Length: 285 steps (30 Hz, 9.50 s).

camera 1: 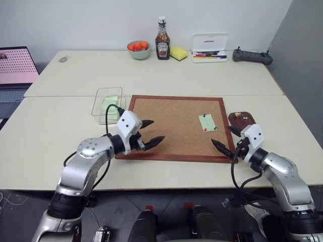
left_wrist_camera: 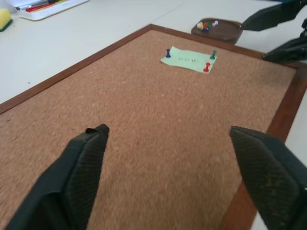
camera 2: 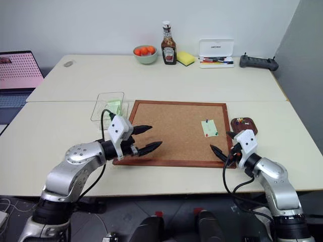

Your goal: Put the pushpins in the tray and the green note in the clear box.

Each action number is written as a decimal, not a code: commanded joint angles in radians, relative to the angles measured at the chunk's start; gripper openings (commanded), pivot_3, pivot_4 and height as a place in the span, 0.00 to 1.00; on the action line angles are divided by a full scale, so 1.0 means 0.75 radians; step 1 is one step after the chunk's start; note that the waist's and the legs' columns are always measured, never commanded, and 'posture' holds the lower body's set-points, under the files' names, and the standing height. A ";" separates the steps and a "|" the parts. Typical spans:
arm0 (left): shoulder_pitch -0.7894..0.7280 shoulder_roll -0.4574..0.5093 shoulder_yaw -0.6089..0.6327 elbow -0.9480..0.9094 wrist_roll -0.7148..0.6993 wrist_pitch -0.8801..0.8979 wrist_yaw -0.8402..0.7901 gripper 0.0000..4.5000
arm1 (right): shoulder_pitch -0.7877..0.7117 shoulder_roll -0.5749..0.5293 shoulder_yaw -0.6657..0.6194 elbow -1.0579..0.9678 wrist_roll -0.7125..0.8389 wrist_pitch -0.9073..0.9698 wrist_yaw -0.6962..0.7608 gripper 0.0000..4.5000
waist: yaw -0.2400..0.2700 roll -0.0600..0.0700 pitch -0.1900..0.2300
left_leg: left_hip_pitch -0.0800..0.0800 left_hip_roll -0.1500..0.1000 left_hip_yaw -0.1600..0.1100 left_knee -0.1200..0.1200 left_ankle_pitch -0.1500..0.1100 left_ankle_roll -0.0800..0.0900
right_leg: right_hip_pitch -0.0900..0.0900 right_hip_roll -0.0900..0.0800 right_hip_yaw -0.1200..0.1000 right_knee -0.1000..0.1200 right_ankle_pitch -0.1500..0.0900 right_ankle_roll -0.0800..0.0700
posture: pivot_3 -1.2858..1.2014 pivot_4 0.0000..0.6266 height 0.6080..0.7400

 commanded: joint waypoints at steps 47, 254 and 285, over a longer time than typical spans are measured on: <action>-0.324 -0.351 -0.208 0.783 0.357 -0.344 -0.095 0.00 | -0.910 0.160 0.223 0.969 -0.291 0.114 -0.043 0.45 | -0.005 0.000 -0.001 | 0.000 -0.001 0.001 0.001 0.000 0.001 | 0.000 0.000 0.001 0.000 0.006 0.009 | 0.52 0.24 1.00; -0.270 -0.332 -0.285 0.808 0.461 -0.313 -0.089 0.00 | -0.427 -0.213 0.000 0.171 -0.128 0.323 0.115 0.72 | -0.003 0.003 -0.004 | 0.001 -0.001 0.002 0.002 0.000 0.001 | 0.002 0.000 0.002 -0.003 0.006 0.010 | 0.52 0.24 1.00; -0.251 -0.317 -0.286 0.782 0.465 -0.309 -0.087 0.00 | -0.446 0.048 0.175 0.279 -0.193 0.283 0.062 0.26 | -0.004 0.003 -0.005 | 0.001 -0.001 0.001 0.001 0.000 0.001 | 0.002 0.000 0.002 -0.002 0.006 0.010 | 0.52 0.24 1.00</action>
